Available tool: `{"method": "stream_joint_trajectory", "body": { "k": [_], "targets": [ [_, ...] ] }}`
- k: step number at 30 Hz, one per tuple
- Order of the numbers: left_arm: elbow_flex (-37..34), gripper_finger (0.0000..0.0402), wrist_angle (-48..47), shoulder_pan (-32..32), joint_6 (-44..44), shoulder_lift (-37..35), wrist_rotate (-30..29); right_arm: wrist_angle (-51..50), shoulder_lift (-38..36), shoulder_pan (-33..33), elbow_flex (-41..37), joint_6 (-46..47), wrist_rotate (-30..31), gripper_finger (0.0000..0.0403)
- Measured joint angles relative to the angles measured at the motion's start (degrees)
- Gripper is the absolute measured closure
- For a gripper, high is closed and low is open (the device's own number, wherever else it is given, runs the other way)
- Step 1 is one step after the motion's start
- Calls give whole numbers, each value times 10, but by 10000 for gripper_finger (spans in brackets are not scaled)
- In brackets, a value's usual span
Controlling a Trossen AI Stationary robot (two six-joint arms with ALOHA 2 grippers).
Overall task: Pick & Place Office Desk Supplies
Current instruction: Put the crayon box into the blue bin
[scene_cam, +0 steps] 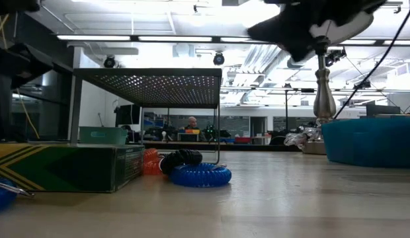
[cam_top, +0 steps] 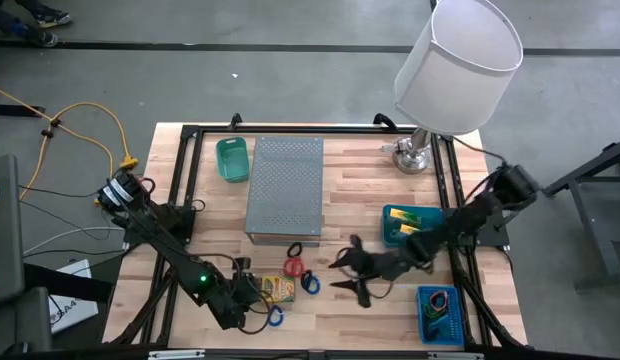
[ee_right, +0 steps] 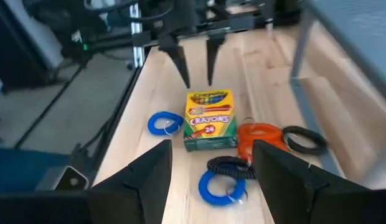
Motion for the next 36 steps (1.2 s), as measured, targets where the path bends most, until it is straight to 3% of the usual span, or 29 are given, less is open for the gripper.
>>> {"method": "stream_joint_trajectory", "body": {
  "k": [7,15,36],
  "targets": [
    [0,241,0,-6,-4,10,-17,-59,117,-22,114,-17,-66,192],
    [0,241,1,-19,-11,10,-46,-70,193,-36,163,-2,-107,192],
    [0,241,13,-25,53,7,-102,-56,210,-41,169,18,-158,192]
  ]
}}
